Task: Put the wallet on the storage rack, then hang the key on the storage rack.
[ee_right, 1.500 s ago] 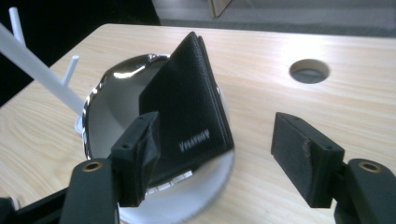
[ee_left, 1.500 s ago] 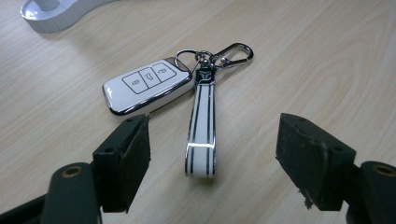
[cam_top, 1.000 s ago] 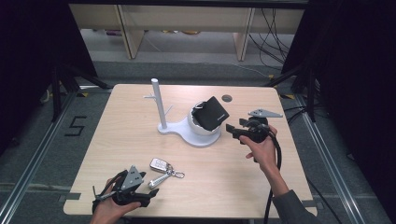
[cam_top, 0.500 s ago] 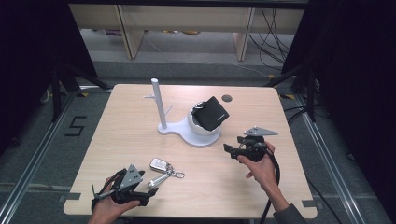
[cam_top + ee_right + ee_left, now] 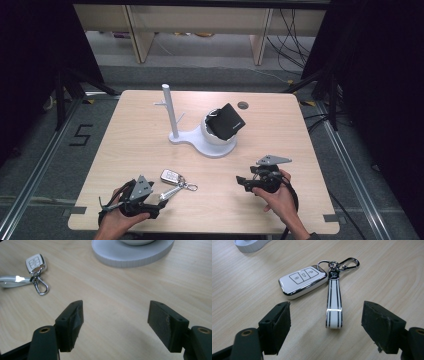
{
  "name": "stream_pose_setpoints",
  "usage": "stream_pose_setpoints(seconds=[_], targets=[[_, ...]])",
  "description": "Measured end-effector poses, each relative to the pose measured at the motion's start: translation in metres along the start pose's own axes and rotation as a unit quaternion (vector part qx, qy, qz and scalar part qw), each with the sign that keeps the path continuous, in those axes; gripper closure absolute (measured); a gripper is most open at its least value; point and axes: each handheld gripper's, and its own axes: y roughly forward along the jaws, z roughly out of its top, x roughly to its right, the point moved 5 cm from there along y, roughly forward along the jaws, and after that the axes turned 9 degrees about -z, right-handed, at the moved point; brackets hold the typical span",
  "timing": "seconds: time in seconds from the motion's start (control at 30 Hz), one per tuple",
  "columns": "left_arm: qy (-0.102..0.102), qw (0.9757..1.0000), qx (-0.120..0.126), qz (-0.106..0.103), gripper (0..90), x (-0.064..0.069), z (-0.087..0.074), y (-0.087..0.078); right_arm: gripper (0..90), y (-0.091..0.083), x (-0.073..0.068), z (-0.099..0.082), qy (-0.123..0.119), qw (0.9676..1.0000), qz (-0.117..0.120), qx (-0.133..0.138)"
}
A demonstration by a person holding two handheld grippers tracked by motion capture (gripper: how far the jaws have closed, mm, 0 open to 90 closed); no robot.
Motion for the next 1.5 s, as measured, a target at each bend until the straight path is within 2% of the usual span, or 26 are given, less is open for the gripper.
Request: stream_pose_setpoints(seconds=[0.03, 0.07, 0.13, 0.17, 0.2, 0.27, 0.33, 0.4, 0.47, 0.5, 0.6, 0.67, 0.73, 0.77, 0.83, 0.93, 1.0, 1.03, 1.1, 1.2, 1.23, 1.3, 1.33, 1.37, 1.43, 1.5], targets=[[-0.001, 1.0000, -0.001, -0.001, 23.2, 0.000, -0.001, 0.000, 29.9, -0.001, -0.004, -0.003, 0.006, 1.0000, 0.002, -0.006], [0.004, 1.0000, -0.005, 0.000, 23.2, 0.000, -0.002, 0.000, 29.7, -0.001, -0.003, -0.005, -0.009, 1.0000, 0.003, -0.002], [0.000, 1.0000, 0.001, 0.002, 23.2, 0.001, -0.002, -0.001, 29.4, -0.003, -0.005, -0.008, -0.011, 0.9999, 0.001, -0.005], [-0.004, 1.0000, 0.008, 0.000, 23.2, 0.001, -0.002, -0.001, 29.3, -0.003, -0.007, -0.010, -0.009, 0.9999, 0.011, -0.009], [-0.003, 1.0000, 0.002, 0.005, 23.2, 0.000, -0.003, -0.002, 29.1, -0.005, -0.007, -0.011, -0.010, 0.9999, 0.005, -0.009], [-0.001, 1.0000, 0.002, 0.003, 23.2, -0.001, -0.002, -0.002, 29.1, -0.004, -0.009, -0.015, -0.013, 0.9997, 0.017, -0.013], [-0.004, 1.0000, 0.000, 0.004, 23.2, -0.001, -0.002, -0.001, 28.9, -0.004, -0.009, -0.020, -0.013, 0.9996, 0.011, -0.020], [0.000, 1.0000, -0.007, -0.001, 23.2, -0.001, -0.001, 0.001, 28.9, -0.005, -0.012, -0.024, -0.006, 0.9992, 0.017, -0.036], [0.007, 1.0000, -0.004, -0.004, 23.2, -0.001, 0.000, 0.002, 28.9, -0.005, -0.013, -0.027, -0.012, 0.9990, 0.024, -0.034], [0.013, 0.9999, -0.002, -0.008, 23.2, -0.002, 0.002, 0.003, 28.9, -0.006, -0.015, -0.028, -0.001, 0.9990, 0.019, -0.041], [0.024, 0.9996, 0.003, -0.012, 23.1, -0.004, 0.005, 0.004, 28.9, -0.007, -0.017, -0.027, -0.010, 0.9989, 0.019, -0.043], [0.030, 0.9994, 0.006, -0.016, 23.0, -0.004, 0.007, 0.004, 29.0, -0.006, -0.017, -0.026, -0.027, 0.9987, 0.020, -0.037], [0.037, 0.9991, 0.011, -0.017, 23.0, -0.005, 0.011, 0.004, 28.9, -0.004, -0.018, -0.026, -0.024, 0.9991, 0.017, -0.030], [0.042, 0.9989, 0.003, -0.019, 23.0, -0.006, 0.012, 0.003, 29.0, -0.004, -0.018, -0.027, -0.027, 0.9988, 0.018, -0.036], [0.046, 0.9985, 0.009, -0.027, 22.9, -0.004, 0.016, 0.005, 29.0, -0.004, -0.020, -0.027, -0.028, 0.9988, 0.020, -0.036], [0.059, 0.9971, 0.008, -0.047, 22.8, 0.001, 0.024, 0.010, 29.0, -0.004, -0.020, -0.027, -0.030, 0.9986, 0.021, -0.038], [0.080, 0.9956, -0.005, -0.050, 22.8, 0.002, 0.032, 0.012, 28.9, -0.004, -0.020, -0.026, -0.029, 0.9986, 0.023, -0.039], [0.085, 0.9951, -0.007, -0.050, 23.3, 0.002, 0.034, 0.014, 29.0, -0.004, -0.023, -0.027, -0.018, 0.9984, 0.031, -0.044], [0.111, 0.9919, -0.020, -0.058, 25.2, 0.002, 0.042, 0.021, 28.9, -0.003, -0.024, -0.027, -0.018, 0.9980, 0.044, -0.042], [0.136, 0.9870, -0.051, -0.069, 28.8, 0.003, 0.051, 0.032, 29.0, -0.003, -0.023, -0.027, -0.028, 0.9981, 0.037, -0.041], [0.141, 0.9846, -0.069, -0.077, 29.8, 0.004, 0.053, 0.037, 29.0, -0.003, -0.024, -0.027, -0.025, 0.9980, 0.041, -0.041], [0.162, 0.9786, -0.108, -0.068, 31.6, 0.005, 0.056, 0.044, 29.0, -0.003, -0.024, -0.026, -0.027, 0.9982, 0.038, -0.038], [0.174, 0.9755, -0.117, -0.067, 32.9, 0.006, 0.059, 0.047, 29.0, -0.003, -0.023, -0.026, -0.030, 0.9982, 0.038, -0.037], [0.179, 0.9735, -0.121, -0.074, 35.4, 0.007, 0.061, 0.049, 29.0, -0.003, -0.025, -0.026, -0.022, 0.9982, 0.039, -0.039], [0.193, 0.9696, -0.129, -0.078, 36.8, 0.010, 0.067, 0.053, 29.0, -0.002, -0.025, -0.026, -0.032, 0.9977, 0.046, -0.039], [0.208, 0.9641, -0.142, -0.084, 38.7, 0.012, 0.071, 0.056, 29.0, -0.002, -0.026, -0.027, -0.039, 0.9976, 0.042, -0.038]])
